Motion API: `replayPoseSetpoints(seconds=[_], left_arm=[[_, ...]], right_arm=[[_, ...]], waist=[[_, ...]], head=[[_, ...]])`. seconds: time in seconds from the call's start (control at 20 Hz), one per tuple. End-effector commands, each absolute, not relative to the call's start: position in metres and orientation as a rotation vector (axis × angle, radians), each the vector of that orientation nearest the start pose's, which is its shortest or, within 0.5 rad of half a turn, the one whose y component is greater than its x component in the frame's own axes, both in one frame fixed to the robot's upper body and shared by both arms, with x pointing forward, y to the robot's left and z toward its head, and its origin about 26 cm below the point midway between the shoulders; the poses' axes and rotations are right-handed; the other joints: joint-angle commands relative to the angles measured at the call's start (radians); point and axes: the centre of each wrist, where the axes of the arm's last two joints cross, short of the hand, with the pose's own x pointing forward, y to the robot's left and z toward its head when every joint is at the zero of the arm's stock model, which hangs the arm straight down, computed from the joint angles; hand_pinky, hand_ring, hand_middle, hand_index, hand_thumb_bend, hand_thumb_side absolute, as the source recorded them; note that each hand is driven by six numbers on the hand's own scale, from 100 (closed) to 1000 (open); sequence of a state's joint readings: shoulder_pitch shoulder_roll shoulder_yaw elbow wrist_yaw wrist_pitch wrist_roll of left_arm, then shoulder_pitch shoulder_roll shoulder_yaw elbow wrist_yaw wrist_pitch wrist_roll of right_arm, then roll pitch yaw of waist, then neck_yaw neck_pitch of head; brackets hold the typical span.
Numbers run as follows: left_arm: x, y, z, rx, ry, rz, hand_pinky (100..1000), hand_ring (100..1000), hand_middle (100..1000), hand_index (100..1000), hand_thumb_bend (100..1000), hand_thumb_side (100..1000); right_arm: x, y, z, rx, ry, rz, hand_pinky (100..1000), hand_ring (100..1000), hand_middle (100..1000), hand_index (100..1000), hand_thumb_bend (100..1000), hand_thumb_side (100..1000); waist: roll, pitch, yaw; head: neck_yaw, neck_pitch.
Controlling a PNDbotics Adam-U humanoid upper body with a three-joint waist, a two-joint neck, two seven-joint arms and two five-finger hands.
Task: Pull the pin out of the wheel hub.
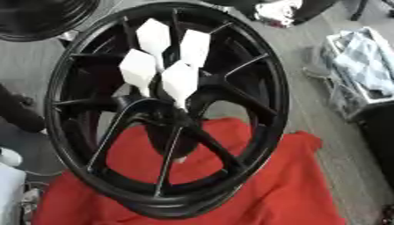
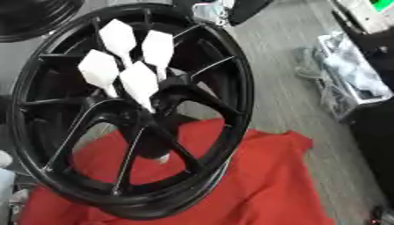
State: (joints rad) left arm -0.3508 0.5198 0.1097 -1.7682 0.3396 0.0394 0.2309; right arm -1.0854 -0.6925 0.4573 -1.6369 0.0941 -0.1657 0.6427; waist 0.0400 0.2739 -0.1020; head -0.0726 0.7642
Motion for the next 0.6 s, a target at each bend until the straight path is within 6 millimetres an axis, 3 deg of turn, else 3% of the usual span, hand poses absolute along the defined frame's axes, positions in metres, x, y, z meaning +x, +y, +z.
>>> replayPoseSetpoints(seconds=[0.05,0.3,0.6], left_arm=[[0.329,0.345,0.213,0.268,-2.130,0.037,836,760,692,842,181,771],[0.329,0.344,0.211,0.269,-2.123,0.045,836,760,687,839,184,772],[0.329,0.344,0.210,0.270,-2.118,0.058,834,758,678,833,183,771]], right_arm=[[0.367,-0.176,0.361,0.424,2.447,-2.446,829,785,753,853,115,529],[0.374,-0.171,0.352,0.482,2.456,-2.473,830,787,755,858,162,546],[0.381,-0.165,0.343,0.506,2.440,-2.517,833,771,741,855,252,505]], waist=[[-0.001,-0.026,0.001],[-0.004,-0.027,0.007],[-0.004,-0.028,0.019]], head=[[-0.001,0.006],[-0.003,0.006],[-0.013,0.006]])
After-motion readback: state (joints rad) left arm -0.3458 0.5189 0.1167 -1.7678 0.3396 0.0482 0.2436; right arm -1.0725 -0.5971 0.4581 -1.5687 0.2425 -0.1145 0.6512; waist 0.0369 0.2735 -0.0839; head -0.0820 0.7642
